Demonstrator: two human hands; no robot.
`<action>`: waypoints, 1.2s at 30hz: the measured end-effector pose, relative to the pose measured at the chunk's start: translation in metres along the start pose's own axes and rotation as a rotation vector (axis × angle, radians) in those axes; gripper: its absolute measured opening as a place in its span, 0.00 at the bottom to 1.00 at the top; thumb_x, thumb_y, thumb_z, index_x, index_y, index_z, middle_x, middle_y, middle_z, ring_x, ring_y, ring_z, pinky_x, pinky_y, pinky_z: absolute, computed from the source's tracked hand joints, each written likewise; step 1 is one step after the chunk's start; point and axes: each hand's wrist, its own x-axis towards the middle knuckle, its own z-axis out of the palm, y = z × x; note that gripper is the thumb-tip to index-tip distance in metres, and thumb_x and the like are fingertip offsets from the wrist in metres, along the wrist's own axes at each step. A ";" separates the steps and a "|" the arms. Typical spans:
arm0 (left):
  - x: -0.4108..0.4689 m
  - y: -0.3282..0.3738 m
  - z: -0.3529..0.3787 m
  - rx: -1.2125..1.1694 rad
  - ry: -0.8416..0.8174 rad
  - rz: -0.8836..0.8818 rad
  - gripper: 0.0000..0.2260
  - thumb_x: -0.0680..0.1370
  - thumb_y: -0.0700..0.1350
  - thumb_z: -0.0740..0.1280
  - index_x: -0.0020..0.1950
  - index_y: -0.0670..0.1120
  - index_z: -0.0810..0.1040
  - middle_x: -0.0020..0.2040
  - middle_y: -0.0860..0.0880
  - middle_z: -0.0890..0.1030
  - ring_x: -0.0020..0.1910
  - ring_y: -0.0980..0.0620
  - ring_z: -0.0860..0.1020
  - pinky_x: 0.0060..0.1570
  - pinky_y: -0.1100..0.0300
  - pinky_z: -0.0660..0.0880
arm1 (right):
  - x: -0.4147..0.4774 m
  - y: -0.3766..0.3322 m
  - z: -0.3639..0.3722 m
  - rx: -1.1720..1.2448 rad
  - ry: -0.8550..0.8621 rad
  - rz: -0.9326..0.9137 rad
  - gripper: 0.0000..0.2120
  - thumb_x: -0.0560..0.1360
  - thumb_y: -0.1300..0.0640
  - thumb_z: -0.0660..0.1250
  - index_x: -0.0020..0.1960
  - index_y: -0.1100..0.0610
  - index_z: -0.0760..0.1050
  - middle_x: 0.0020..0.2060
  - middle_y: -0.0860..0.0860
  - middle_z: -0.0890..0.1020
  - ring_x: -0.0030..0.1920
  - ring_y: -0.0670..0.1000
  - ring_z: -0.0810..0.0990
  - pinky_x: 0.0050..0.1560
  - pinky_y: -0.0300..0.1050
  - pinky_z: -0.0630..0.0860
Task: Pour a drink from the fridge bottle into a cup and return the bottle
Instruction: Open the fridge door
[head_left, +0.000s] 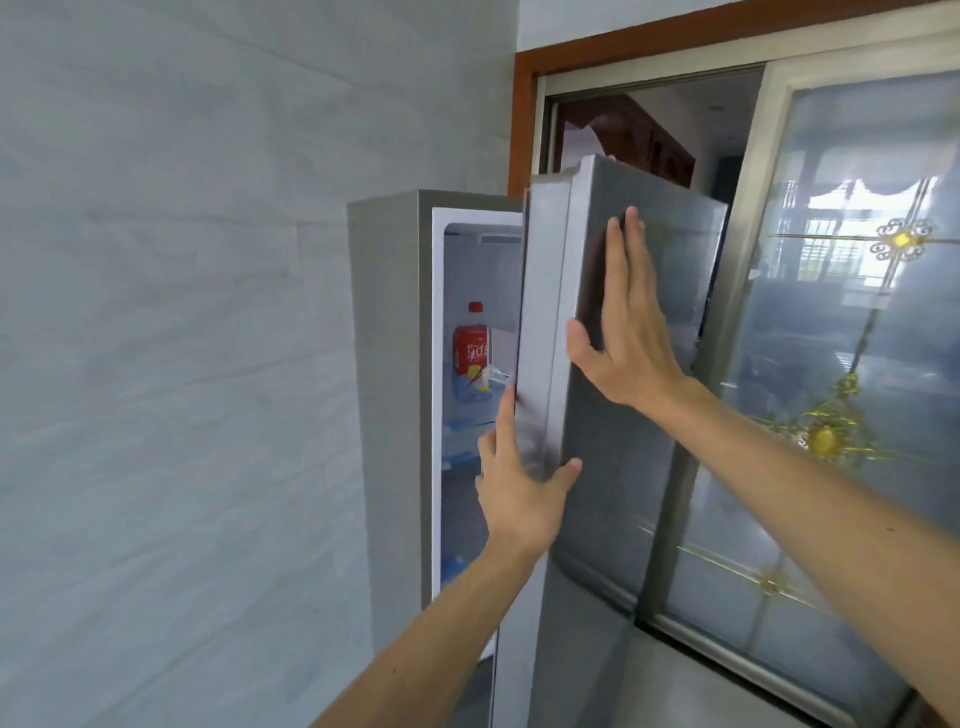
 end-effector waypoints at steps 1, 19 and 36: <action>-0.008 0.005 0.003 0.012 -0.035 0.004 0.47 0.72 0.51 0.77 0.75 0.72 0.46 0.74 0.55 0.64 0.71 0.45 0.70 0.69 0.40 0.70 | -0.006 0.005 -0.011 0.020 -0.002 -0.010 0.44 0.77 0.38 0.55 0.79 0.66 0.43 0.79 0.65 0.46 0.79 0.63 0.46 0.78 0.57 0.50; -0.147 0.095 0.140 0.022 -0.272 0.260 0.43 0.76 0.44 0.72 0.80 0.59 0.46 0.69 0.52 0.63 0.61 0.51 0.76 0.61 0.62 0.72 | -0.104 0.092 -0.207 0.079 0.138 0.137 0.29 0.73 0.60 0.60 0.72 0.68 0.62 0.61 0.62 0.70 0.61 0.44 0.67 0.66 0.35 0.66; -0.133 0.146 0.231 0.287 -0.303 0.643 0.38 0.75 0.50 0.68 0.81 0.52 0.52 0.79 0.46 0.61 0.75 0.42 0.60 0.71 0.46 0.65 | -0.164 0.173 -0.305 -0.179 -0.139 0.529 0.42 0.79 0.50 0.67 0.81 0.50 0.42 0.78 0.55 0.50 0.75 0.58 0.63 0.70 0.48 0.64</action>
